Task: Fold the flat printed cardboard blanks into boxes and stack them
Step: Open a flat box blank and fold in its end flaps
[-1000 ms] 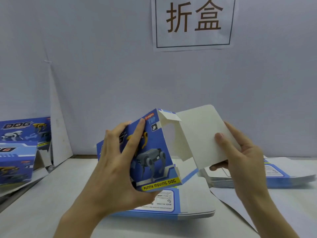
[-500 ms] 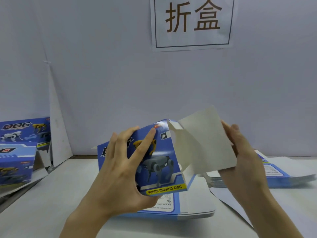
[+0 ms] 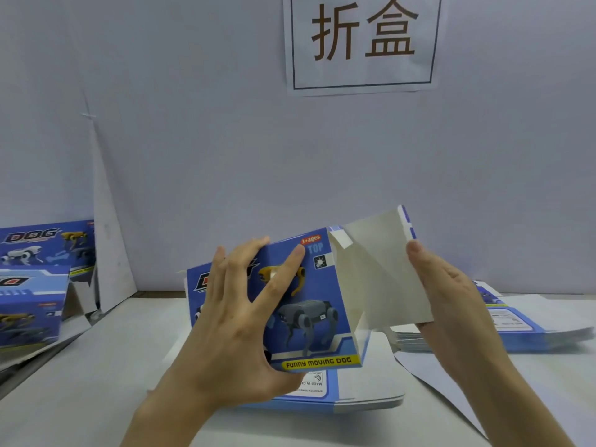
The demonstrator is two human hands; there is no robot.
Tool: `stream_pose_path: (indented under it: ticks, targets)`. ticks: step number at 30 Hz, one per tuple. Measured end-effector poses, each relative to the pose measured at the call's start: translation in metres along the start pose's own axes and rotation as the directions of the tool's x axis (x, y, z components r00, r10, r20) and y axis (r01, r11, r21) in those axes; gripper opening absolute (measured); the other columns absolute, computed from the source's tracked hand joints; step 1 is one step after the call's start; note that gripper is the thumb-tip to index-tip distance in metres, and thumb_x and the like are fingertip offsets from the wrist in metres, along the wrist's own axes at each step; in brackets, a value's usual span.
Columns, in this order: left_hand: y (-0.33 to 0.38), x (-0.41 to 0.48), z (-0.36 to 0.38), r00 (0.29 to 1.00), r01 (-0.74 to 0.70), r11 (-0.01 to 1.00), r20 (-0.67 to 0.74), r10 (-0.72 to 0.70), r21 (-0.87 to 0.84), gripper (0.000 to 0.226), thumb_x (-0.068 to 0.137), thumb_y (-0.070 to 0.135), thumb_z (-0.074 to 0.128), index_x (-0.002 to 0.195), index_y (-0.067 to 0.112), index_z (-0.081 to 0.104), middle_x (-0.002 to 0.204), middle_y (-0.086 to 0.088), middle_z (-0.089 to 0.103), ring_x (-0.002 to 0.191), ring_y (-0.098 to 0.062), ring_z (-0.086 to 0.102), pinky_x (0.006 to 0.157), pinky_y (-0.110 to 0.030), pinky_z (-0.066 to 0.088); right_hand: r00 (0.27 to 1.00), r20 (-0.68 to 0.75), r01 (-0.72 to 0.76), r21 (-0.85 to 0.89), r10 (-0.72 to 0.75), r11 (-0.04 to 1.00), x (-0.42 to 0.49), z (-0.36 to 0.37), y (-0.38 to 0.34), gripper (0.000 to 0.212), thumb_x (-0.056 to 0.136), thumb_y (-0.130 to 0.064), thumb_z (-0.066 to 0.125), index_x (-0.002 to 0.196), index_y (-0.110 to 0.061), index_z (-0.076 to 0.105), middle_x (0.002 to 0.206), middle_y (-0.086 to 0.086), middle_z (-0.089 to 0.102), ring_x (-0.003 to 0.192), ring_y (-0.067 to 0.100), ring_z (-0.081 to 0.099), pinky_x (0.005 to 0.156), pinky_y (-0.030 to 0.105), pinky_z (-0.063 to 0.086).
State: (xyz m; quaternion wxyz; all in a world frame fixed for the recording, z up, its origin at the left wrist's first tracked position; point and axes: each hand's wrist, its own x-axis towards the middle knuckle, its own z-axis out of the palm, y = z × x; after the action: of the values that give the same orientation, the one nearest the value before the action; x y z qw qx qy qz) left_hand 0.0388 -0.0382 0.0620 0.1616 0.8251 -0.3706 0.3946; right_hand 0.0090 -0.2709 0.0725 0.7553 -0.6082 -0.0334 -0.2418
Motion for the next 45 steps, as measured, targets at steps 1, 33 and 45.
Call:
stream_pose_path:
  ticks: [1, 33, 45]
  targets:
    - [0.0, 0.0, 0.001, 1.0, 0.001, 1.0, -0.009, -0.001, 0.003, 0.107, 0.059, 0.068, 0.063, 0.148, 0.025, 0.021, 0.144, -0.011, 0.025, 0.139, -0.02, 0.02, 0.099, -0.067, 0.037, 0.999, -0.025, 0.021, -0.017, -0.022, 1.0, 0.0, 0.0, -0.001, 0.027, 0.075, -0.049, 0.059, 0.082, -0.029, 0.076, 0.076, -0.002, 0.071, 0.065, 0.012, 0.061, 0.054, 0.029, 0.051]
    - [0.019, 0.001, 0.006, 0.995, 0.1, 0.995, -0.025, -0.1, -0.004, 0.113, 0.052, 0.071, 0.063, 0.149, 0.031, 0.021, 0.138, -0.011, 0.034, 0.131, -0.028, 0.034, 0.111, -0.064, 0.021, 0.844, 0.494, 0.343, -0.196, -0.21, 0.919, -0.028, 0.032, 0.013, 0.071, 0.077, -0.054, 0.061, 0.137, -0.064, 0.025, 0.149, -0.022, 0.035, 0.135, 0.009, 0.041, 0.095, 0.036, 0.053]
    - [0.019, 0.002, 0.002, 0.996, 0.083, 0.996, -0.023, -0.083, -0.012, 0.114, 0.051, 0.067, 0.069, 0.148, 0.025, 0.027, 0.138, -0.013, 0.032, 0.131, -0.033, 0.038, 0.116, -0.059, 0.011, 0.822, 0.528, 0.366, -0.206, -0.211, 0.908, -0.03, 0.031, 0.01, 0.071, 0.078, -0.052, 0.061, 0.136, -0.066, 0.023, 0.152, -0.03, 0.02, 0.138, -0.001, 0.032, 0.088, 0.023, 0.054]
